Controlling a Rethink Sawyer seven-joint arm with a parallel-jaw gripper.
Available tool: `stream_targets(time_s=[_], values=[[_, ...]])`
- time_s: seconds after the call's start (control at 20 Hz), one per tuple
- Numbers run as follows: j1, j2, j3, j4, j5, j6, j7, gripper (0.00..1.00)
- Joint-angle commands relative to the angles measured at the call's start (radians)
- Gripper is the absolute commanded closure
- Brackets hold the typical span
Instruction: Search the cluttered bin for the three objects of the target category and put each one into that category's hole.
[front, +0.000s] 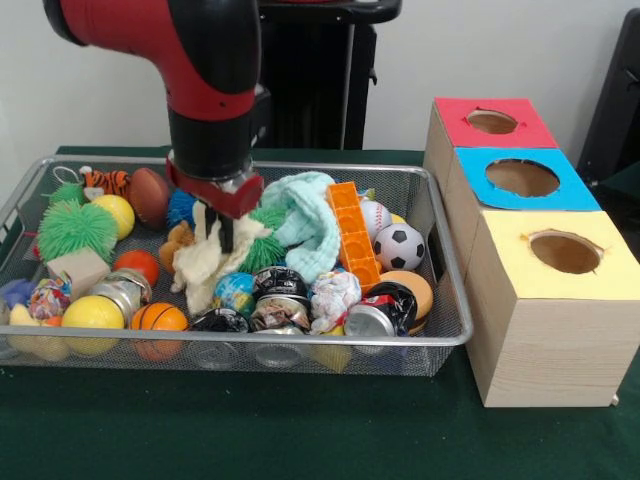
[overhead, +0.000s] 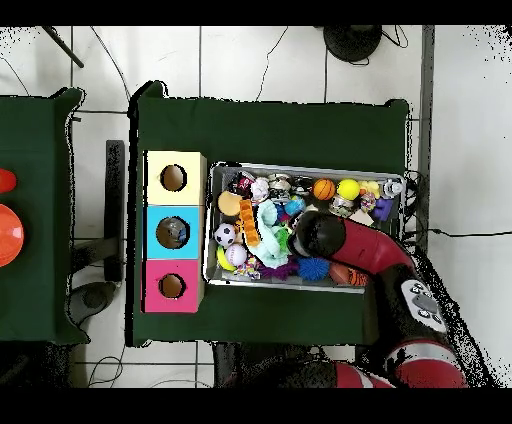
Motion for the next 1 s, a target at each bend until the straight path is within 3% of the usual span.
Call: stream_targets(time_s=[0.05,0.35,0.75,1.0], values=[[-0.064,-0.209,0.057,0.185,0.013,0.351,-0.081,1.00],[-0.064,-0.180,0.054,0.246,-0.046,0.228,-0.039,1.00],[-0.057,-0.170,0.063,0.276,-0.018,0.220,0.013,1.00],[-0.091,-0.134,0.088,0.289,-0.021,0.133,-0.001,1.00]])
